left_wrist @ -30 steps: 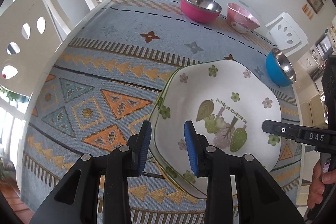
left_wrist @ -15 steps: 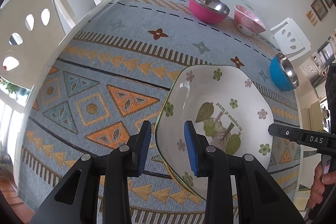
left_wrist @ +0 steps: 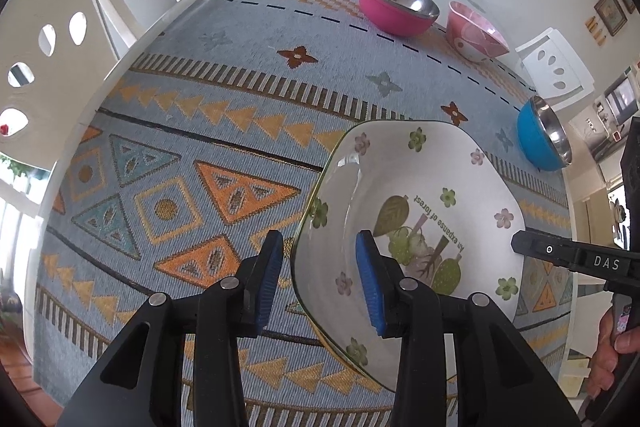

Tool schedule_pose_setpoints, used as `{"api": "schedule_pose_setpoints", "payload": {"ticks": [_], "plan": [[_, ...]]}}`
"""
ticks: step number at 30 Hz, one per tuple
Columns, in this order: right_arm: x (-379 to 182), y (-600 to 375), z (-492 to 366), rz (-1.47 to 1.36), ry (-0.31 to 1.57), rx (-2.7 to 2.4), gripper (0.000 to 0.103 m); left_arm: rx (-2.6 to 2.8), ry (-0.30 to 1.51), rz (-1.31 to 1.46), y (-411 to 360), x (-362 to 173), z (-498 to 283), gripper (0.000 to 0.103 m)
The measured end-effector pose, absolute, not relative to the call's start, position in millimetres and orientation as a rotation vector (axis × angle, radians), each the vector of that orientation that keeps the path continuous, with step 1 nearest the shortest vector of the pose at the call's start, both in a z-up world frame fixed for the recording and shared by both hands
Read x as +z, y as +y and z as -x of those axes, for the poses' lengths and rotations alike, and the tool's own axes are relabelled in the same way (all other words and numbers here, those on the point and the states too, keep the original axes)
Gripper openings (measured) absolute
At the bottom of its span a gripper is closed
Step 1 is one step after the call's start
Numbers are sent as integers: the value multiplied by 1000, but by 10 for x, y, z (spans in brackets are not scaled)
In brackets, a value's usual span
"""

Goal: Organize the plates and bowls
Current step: 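Open both tools and lift them off the plate stack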

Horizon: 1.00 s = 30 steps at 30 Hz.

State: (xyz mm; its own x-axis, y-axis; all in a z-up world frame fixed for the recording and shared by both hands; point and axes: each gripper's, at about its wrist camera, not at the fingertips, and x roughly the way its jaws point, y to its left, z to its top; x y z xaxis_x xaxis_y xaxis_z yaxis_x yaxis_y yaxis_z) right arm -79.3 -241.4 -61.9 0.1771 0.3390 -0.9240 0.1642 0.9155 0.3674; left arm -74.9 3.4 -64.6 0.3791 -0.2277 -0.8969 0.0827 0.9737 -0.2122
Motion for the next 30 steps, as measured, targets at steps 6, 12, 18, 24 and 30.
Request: {"api": "schedule_pose_setpoints", "payload": {"ticks": [6,12,18,24,30], "plan": [[-641,-2429,759,-449,1404,123,16,-196,1187,134,60,-694,671,38],[-675,-2453,695,-477,1403,112,17,-207,1197,134,91,-724,583,38],[-721,-2441,614,-478,1426,100,18,-216,1214,125,102,-742,431,38],[-692,-2444,489,-480,1434,93,19,-247,1203,103,83,-688,222,39],[-504,-2564,304,-557,1348,99,28,-305,1196,111,22,-643,-119,48]]}}
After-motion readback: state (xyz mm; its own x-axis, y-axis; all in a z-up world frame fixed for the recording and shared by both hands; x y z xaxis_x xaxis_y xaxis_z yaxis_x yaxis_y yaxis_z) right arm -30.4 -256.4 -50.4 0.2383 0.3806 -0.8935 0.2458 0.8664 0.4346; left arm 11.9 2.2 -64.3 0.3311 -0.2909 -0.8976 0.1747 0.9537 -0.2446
